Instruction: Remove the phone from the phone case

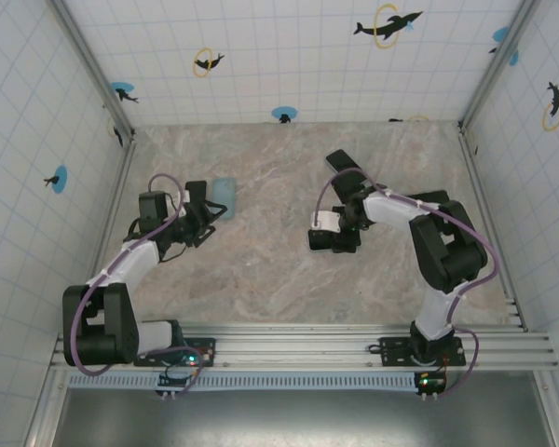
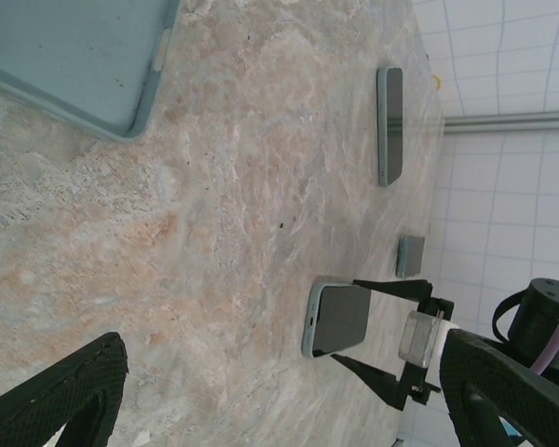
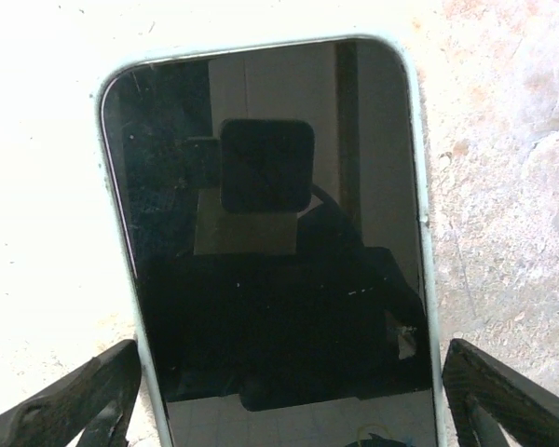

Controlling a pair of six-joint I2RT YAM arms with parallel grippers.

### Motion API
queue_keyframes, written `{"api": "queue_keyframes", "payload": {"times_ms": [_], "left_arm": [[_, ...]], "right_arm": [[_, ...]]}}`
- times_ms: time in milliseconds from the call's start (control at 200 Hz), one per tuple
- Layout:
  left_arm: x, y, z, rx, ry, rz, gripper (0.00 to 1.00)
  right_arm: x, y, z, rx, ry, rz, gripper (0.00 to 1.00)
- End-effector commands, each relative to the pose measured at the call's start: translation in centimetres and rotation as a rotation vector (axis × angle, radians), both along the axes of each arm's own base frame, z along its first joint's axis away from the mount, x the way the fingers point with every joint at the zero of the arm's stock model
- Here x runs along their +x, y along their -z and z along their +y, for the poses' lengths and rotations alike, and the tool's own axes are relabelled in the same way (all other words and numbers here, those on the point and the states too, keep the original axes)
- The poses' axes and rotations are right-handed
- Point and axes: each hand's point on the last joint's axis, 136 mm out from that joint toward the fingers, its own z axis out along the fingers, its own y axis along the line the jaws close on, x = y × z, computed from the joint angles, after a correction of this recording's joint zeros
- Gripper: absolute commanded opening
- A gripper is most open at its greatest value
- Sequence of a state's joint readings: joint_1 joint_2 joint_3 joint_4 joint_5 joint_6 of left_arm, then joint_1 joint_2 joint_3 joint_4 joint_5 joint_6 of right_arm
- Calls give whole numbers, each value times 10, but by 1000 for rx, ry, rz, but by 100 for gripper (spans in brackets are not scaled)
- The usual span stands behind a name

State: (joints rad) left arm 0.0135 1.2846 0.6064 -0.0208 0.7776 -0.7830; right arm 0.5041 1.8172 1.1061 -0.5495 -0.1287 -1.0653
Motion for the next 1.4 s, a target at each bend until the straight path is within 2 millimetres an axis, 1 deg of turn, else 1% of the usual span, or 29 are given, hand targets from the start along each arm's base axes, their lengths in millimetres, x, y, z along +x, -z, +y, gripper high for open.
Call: {"api": "queue_keyframes", "payload": {"times_ms": [0,140,265,445,520,611,676,736,796,911,1071,1161,1246,1396], "left_arm": [[-7,-3,-5,-5,34,-20,89],[-5,-3,-6,-5,37,-20,89],[-3,-3,-7,-7,40,-18,89],[0,-3,-9,-8,44,-19,89],[1,-3,-10,-14,48,-18,89],[2,-3,-11,-17,54,-19,89],[3,-3,-12,-17,57,-19,89],[4,-3,-11,-16,55,-19,89],[4,-3,-12,-15,57,-20,89],[4,-1,-12,-14,59,-15,89],[2,2,-13,-16,66,-9,89],[3,1,-13,-18,71,-10,89],[4,-1,-14,-21,76,-15,89],[4,-1,-15,-18,81,-15,89]], "right_arm": [[-42,24,-31,-134,-78,116,81],[-46,27,-32,-121,-69,122,71],[-40,23,-28,-109,-54,97,63],[-28,9,-15,-52,-26,54,62],[-26,7,-14,-48,-23,54,62],[-23,8,-16,-67,-21,41,67],[-17,0,-8,-33,-6,25,68],[-11,-10,-2,-9,-1,7,71],[-5,-15,-1,-13,-5,-14,76],[-4,-17,-2,-32,-12,-12,84],[-3,-9,-4,-44,-21,8,91],[-5,-6,1,-24,-23,56,93],[-9,0,2,-37,-34,89,95],[-6,7,-1,-66,-33,89,97]]}}
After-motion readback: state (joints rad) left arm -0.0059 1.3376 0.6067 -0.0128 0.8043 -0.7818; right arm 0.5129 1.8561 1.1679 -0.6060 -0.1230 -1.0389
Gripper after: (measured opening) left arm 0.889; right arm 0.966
